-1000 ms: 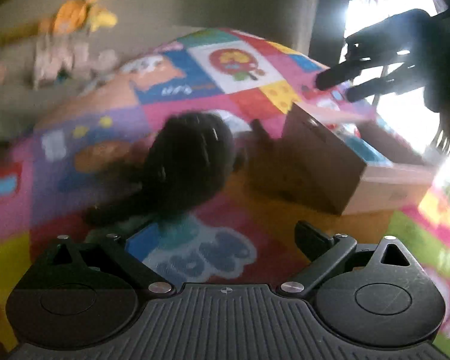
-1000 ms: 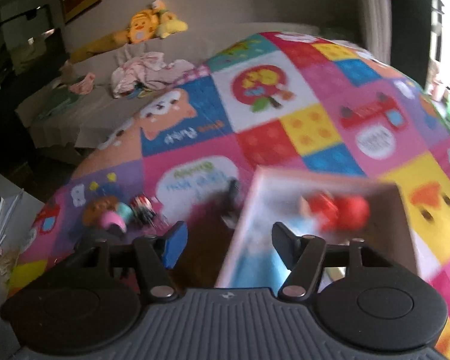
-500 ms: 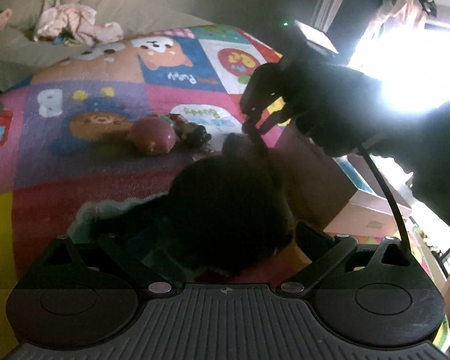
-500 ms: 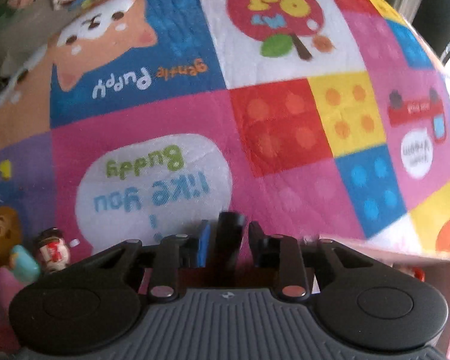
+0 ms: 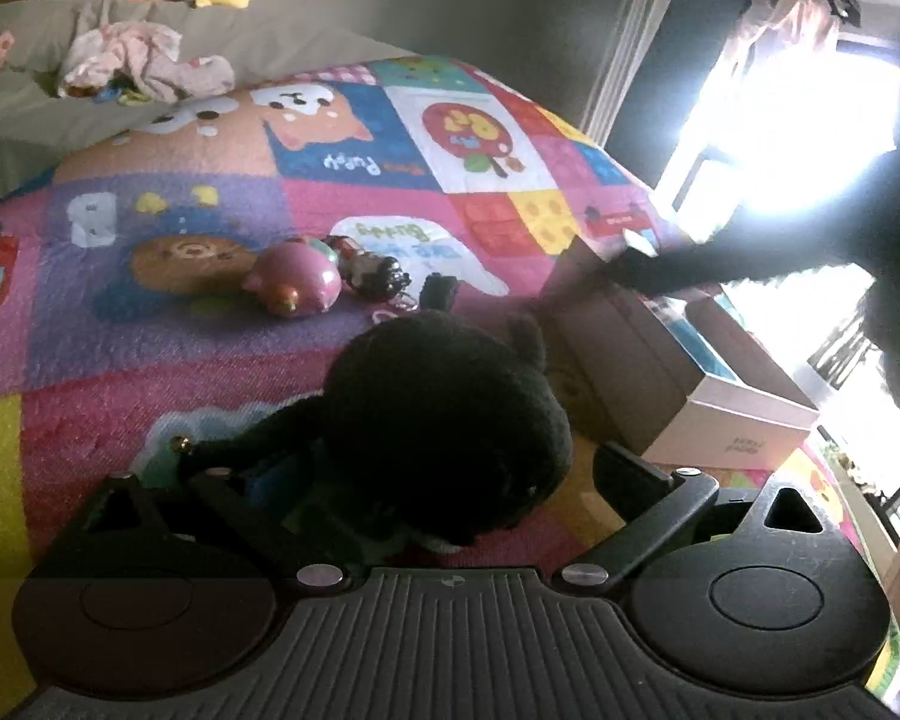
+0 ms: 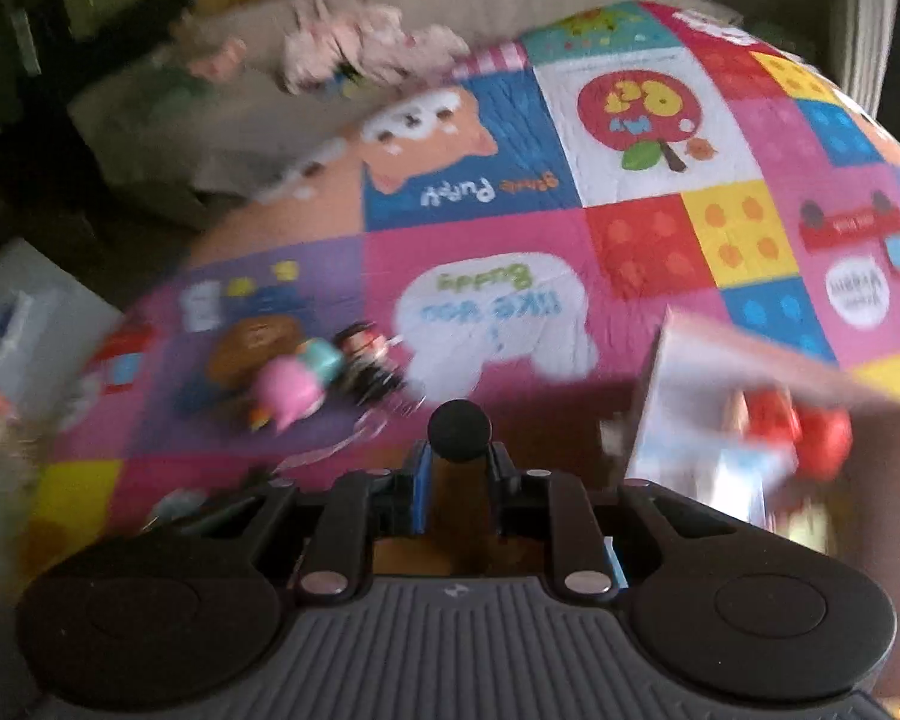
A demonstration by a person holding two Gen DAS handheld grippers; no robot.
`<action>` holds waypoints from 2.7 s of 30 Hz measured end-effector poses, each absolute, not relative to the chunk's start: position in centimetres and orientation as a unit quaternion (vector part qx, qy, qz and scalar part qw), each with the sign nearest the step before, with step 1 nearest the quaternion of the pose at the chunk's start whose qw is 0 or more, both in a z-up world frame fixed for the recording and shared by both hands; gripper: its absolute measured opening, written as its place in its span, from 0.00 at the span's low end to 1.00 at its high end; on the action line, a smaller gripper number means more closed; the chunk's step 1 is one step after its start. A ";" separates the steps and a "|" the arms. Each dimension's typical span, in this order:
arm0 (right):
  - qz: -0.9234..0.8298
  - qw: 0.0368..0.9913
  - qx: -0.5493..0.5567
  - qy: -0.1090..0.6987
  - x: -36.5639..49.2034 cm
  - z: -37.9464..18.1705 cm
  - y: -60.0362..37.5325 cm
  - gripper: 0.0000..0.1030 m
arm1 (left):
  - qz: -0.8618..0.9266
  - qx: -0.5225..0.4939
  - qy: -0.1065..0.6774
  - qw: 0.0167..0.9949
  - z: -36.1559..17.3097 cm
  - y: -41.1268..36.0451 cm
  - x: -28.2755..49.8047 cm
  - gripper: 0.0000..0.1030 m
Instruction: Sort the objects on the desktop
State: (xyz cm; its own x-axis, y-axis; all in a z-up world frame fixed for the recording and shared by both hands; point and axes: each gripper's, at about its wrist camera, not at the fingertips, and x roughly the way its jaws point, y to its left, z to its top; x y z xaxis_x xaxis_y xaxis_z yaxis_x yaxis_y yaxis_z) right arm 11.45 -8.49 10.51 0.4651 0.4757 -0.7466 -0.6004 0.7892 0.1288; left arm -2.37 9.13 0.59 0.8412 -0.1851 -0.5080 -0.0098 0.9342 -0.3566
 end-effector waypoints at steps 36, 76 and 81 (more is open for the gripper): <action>0.161 0.924 0.083 0.336 3.7 0.2 -25.2 0.96 | 0.044 -0.017 0.386 0.921 2.3 13.0 11.0 0.49; 0.081 0.939 -0.143 0.304 2.2 1.5 -20.4 1.00 | -0.115 0.005 0.338 0.934 0.0 0.5 -3.7 0.94; 0.050 0.938 -0.095 0.331 2.9 1.1 -22.9 1.00 | -0.110 0.014 0.339 0.934 -0.1 0.2 -3.7 0.95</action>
